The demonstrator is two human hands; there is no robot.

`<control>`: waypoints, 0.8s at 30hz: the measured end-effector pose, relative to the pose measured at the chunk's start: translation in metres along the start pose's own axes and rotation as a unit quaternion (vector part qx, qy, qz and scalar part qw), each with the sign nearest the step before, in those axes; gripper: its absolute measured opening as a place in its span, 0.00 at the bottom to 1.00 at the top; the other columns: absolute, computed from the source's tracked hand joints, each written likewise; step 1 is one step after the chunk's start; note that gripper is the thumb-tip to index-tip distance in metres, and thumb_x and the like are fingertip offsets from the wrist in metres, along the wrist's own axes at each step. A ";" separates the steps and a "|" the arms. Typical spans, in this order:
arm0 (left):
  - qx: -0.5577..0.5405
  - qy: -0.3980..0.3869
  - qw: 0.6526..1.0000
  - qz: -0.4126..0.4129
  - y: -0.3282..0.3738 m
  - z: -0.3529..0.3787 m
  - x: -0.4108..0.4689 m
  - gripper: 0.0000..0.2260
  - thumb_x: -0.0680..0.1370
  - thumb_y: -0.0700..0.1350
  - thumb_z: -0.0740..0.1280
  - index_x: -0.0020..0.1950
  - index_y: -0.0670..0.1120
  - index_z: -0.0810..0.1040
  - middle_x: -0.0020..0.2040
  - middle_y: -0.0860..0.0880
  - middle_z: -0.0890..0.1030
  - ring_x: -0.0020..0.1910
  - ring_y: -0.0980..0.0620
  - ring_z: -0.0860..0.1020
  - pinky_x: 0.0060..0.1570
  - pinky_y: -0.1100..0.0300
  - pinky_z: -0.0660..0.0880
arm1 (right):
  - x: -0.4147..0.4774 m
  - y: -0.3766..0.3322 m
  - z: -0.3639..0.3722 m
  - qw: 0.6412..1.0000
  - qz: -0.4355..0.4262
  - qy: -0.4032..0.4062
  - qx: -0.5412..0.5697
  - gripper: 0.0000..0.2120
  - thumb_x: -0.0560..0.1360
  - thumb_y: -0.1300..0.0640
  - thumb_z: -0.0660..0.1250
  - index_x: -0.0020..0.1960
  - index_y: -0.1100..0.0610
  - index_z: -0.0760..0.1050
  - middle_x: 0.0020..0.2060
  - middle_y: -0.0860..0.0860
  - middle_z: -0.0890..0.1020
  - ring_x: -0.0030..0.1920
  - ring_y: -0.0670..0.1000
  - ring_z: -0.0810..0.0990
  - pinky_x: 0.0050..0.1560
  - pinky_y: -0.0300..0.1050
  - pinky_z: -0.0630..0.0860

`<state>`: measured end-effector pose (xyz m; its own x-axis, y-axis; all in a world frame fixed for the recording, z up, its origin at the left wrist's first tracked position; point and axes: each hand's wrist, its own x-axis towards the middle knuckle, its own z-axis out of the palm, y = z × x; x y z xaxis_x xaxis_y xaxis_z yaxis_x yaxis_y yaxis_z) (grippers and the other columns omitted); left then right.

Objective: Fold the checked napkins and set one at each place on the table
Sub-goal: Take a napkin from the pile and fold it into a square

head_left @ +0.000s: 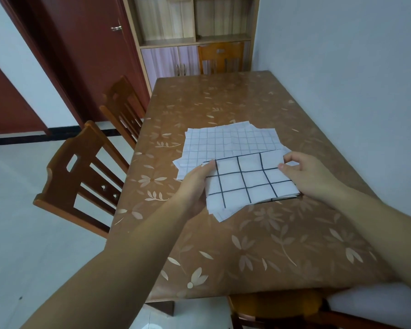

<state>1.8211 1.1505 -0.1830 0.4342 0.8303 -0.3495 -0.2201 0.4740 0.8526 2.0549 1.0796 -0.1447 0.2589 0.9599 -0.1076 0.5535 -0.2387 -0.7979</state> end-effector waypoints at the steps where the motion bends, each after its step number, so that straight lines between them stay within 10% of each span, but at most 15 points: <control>1: -0.016 0.006 1.000 -0.011 -0.003 0.004 -0.001 0.10 0.81 0.48 0.64 0.60 0.47 0.78 0.56 0.45 0.84 0.54 0.44 0.83 0.57 0.43 0.78 | 0.000 0.003 0.003 1.000 0.001 0.019 0.010 0.06 0.80 0.52 0.62 0.51 0.54 0.75 0.38 0.61 0.83 0.32 0.54 0.76 0.32 0.42 0.71; 5: 0.086 0.047 0.995 -0.020 -0.022 0.008 -0.001 0.13 0.78 0.45 0.70 0.60 0.44 0.78 0.54 0.45 0.85 0.49 0.45 0.84 0.41 0.52 0.81 | -0.002 0.017 0.010 0.996 0.015 0.082 0.015 0.09 0.79 0.50 0.63 0.51 0.54 0.77 0.41 0.57 0.83 0.37 0.53 0.79 0.38 0.43 0.71; 11: 0.176 0.080 0.980 0.033 -0.030 0.008 0.002 0.11 0.77 0.50 0.70 0.56 0.46 0.80 0.49 0.47 0.85 0.44 0.47 0.85 0.36 0.56 0.79 | -0.018 0.030 0.011 0.977 0.133 -0.109 0.129 0.20 0.79 0.52 0.66 0.58 0.69 0.75 0.37 0.58 0.80 0.27 0.49 0.79 0.27 0.39 0.72; 18: 0.285 0.128 0.947 0.072 -0.038 0.014 -0.002 0.15 0.76 0.50 0.70 0.39 0.43 0.69 0.29 0.47 0.66 0.26 0.50 0.65 0.25 0.62 0.71 | -0.027 0.033 0.006 0.989 0.090 -0.048 0.102 0.15 0.78 0.53 0.67 0.53 0.65 0.79 0.26 0.52 0.72 0.22 0.48 0.65 0.25 0.39 0.64; 24: 0.270 0.104 0.955 0.067 -0.051 0.009 -0.010 0.19 0.76 0.53 0.70 0.51 0.36 0.79 0.30 0.46 0.70 0.24 0.50 0.69 0.27 0.60 0.71 | -0.040 0.049 0.011 0.990 0.104 0.003 0.095 0.19 0.77 0.51 0.67 0.48 0.71 0.75 0.27 0.53 0.71 0.22 0.47 0.65 0.24 0.36 0.64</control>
<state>1.8359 1.1156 -0.2191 0.2387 0.9396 -0.2453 0.2464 0.1857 0.9512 2.0631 1.0311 -0.1856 0.3570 0.8918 -0.2779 0.3286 -0.3984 -0.8563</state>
